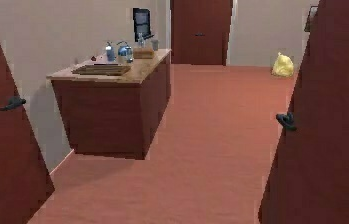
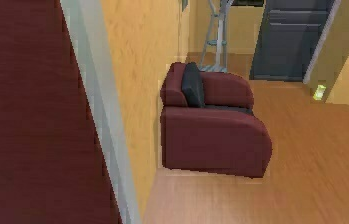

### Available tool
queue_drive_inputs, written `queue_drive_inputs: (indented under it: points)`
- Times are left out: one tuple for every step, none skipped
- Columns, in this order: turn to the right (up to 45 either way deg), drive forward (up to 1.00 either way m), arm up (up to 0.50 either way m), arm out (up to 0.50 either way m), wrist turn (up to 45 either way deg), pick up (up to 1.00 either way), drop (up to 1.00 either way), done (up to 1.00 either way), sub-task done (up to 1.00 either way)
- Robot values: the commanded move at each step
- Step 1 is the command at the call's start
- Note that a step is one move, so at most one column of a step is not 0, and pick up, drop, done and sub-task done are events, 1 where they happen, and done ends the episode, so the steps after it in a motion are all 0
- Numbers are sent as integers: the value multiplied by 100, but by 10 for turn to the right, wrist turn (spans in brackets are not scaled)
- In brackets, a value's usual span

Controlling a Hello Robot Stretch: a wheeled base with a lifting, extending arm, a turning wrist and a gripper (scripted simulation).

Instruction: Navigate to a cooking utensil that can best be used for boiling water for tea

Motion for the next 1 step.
queue_drive_inputs:
  points:
    - [60,0,0,0,0,0,0,0,0]
